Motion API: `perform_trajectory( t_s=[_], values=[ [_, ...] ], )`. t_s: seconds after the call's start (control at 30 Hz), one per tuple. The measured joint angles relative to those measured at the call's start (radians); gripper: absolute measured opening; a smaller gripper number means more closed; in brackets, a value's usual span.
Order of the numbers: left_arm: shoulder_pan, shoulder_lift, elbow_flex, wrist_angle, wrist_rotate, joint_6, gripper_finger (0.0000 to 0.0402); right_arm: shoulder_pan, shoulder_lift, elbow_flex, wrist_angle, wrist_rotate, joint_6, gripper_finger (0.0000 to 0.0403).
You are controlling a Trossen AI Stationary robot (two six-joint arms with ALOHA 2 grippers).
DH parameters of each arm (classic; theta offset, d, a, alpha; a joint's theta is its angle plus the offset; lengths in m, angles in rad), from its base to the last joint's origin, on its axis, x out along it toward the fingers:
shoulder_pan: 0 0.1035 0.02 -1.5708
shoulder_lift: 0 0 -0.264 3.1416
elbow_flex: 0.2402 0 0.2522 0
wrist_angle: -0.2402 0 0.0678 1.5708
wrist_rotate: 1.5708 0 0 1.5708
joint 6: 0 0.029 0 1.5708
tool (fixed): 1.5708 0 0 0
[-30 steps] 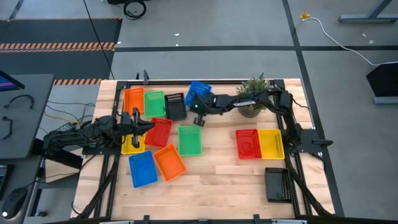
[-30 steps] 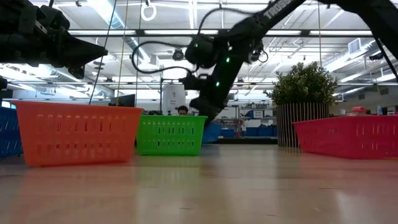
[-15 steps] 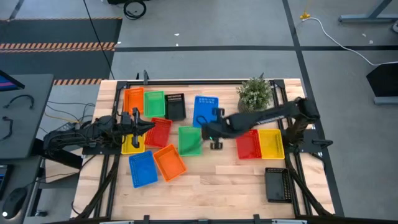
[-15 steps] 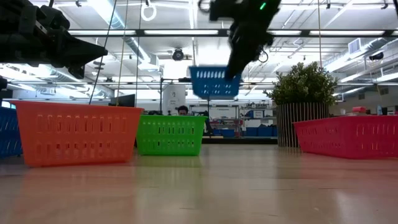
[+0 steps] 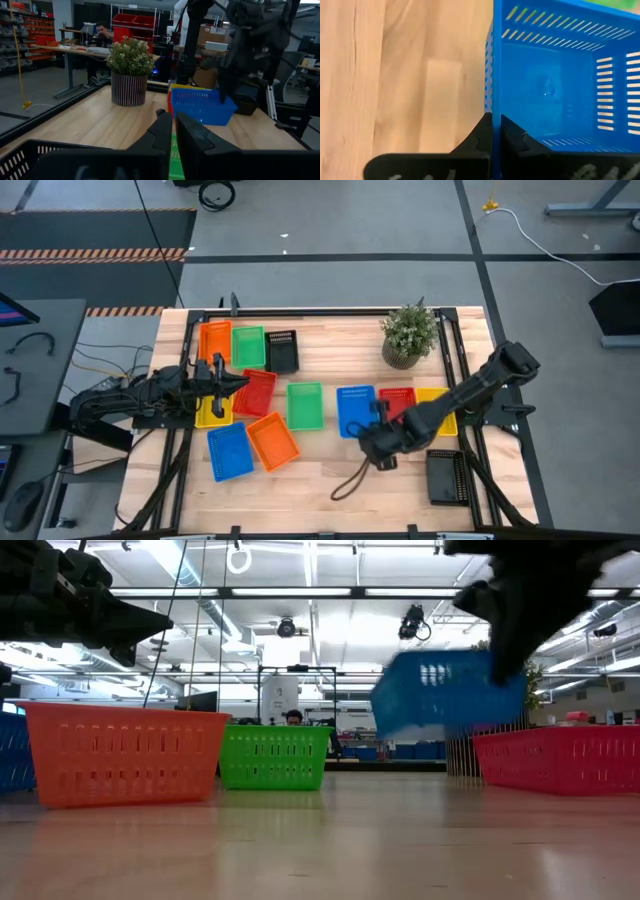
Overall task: Stack baskets by color
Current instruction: Move the top blue bin beside the red bin to the centre of the table
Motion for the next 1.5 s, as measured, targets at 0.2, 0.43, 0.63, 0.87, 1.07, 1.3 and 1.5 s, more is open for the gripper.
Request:
perform_trajectory(
  t_s=[0.2,0.43,0.63,0.87,1.07,1.3,1.5],
  values=[
    [0.000,0.000,0.000,0.000,0.000,0.000,0.0034,0.030,0.000,-0.125,0.188,-0.019,0.001,0.0009],
    [0.000,0.000,0.000,0.000,0.000,0.000,0.0038,0.025,0.000,-0.191,0.243,-0.014,0.002,0.0010],
    [0.000,0.000,0.000,0.000,0.000,0.000,0.0037,0.025,0.000,-0.199,0.265,0.031,0.038,0.0012],
    [0.000,0.000,0.000,0.000,0.000,0.000,0.0030,0.024,0.000,-0.199,0.264,0.087,0.045,0.0044],
    [0.000,0.000,0.000,0.000,0.000,0.000,0.0035,0.025,0.000,-0.199,0.264,0.086,0.070,0.0069],
    [0.000,0.000,0.000,0.000,0.000,0.000,0.0036,0.025,-0.002,-0.155,0.249,0.045,0.085,0.0097],
    [0.000,0.000,0.000,0.000,0.000,0.000,0.0030,-0.023,-0.001,-0.051,0.311,0.073,0.087,0.0109]
  ],
)
